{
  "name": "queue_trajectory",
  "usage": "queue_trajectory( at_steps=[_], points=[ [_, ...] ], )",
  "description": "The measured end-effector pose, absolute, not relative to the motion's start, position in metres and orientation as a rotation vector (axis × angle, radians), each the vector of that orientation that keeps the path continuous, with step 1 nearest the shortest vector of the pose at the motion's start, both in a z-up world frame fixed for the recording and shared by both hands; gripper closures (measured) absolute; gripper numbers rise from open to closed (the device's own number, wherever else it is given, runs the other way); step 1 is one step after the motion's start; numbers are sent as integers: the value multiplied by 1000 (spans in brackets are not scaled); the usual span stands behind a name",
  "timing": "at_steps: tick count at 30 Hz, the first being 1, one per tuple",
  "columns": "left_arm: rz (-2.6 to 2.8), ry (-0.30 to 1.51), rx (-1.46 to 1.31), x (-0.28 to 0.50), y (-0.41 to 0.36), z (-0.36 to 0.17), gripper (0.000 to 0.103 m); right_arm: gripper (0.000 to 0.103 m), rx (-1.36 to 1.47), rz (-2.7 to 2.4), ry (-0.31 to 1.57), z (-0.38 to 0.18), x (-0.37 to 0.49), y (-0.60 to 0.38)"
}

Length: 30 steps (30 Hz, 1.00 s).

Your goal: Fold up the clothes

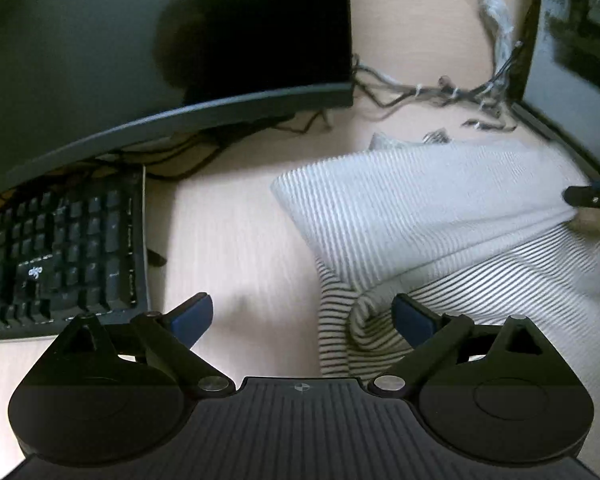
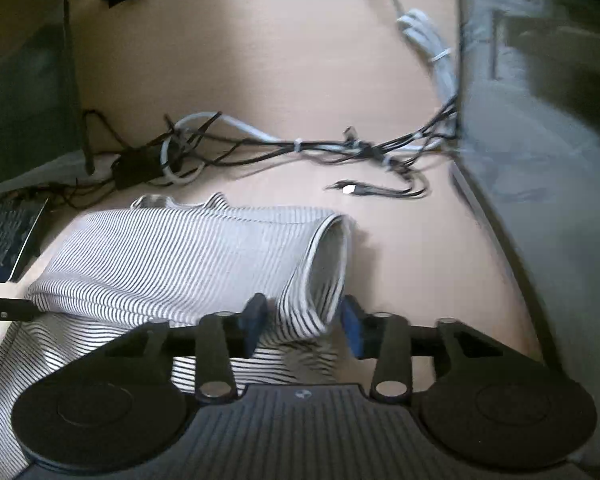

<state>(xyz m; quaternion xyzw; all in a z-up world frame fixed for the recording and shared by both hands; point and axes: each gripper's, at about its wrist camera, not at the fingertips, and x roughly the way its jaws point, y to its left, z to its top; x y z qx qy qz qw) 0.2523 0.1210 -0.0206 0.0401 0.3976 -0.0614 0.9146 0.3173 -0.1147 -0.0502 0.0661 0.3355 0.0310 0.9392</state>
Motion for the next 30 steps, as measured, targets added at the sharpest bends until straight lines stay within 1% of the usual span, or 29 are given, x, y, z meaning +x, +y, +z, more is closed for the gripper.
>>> queue_trajectory(
  at_steps=[2, 4, 8, 9, 10, 11, 12, 14, 16, 18, 20, 23, 24, 26, 28, 30],
  points=[
    [-174, 795, 12, 248, 125, -10, 4, 57, 146, 61, 689, -50, 320, -117],
    [-229, 777, -60, 248, 125, -3, 3, 50, 156, 58, 693, -51, 322, -119],
    [-291, 781, -83, 257, 104, -4, 2, 49, 177, 54, 701, -51, 326, -124],
    [-298, 783, -71, 259, 98, -5, 2, 52, 183, 52, 703, -51, 328, -126],
    [-306, 786, -63, 259, 93, -6, 2, 78, 188, 51, 706, -51, 329, -127],
    [-315, 788, -55, 259, 90, -7, 2, 91, 186, 67, 718, -55, 332, -123],
    [-326, 788, -47, 258, 88, -8, 2, 96, 163, 95, 705, -53, 333, -116],
    [-323, 784, -30, 256, 88, -10, 1, 98, 109, 141, 637, -37, 332, -106],
    [-292, 788, -23, 257, 92, -14, 1, 99, 73, 162, 549, -13, 331, -104],
    [-248, 793, -34, 261, 99, -17, 1, 99, 69, 150, 509, -2, 335, -110],
    [-214, 794, -48, 262, 105, -20, 1, 98, 70, 124, 532, -11, 340, -119],
    [-185, 791, -57, 262, 112, -21, 1, 98, 79, 84, 661, -56, 343, -127],
    [-186, 788, -62, 261, 113, -20, 1, 93, 81, 67, 703, -72, 340, -129],
    [-214, 767, -73, 259, 112, -14, 1, 88, 99, 44, 695, -79, 331, -133],
    [-253, 742, -85, 259, 108, -7, 1, 70, 99, 20, 669, -77, 322, -136],
    [-299, 726, -89, 260, 101, -5, 0, 68, 78, 2, 629, -63, 312, -136]
  ],
)
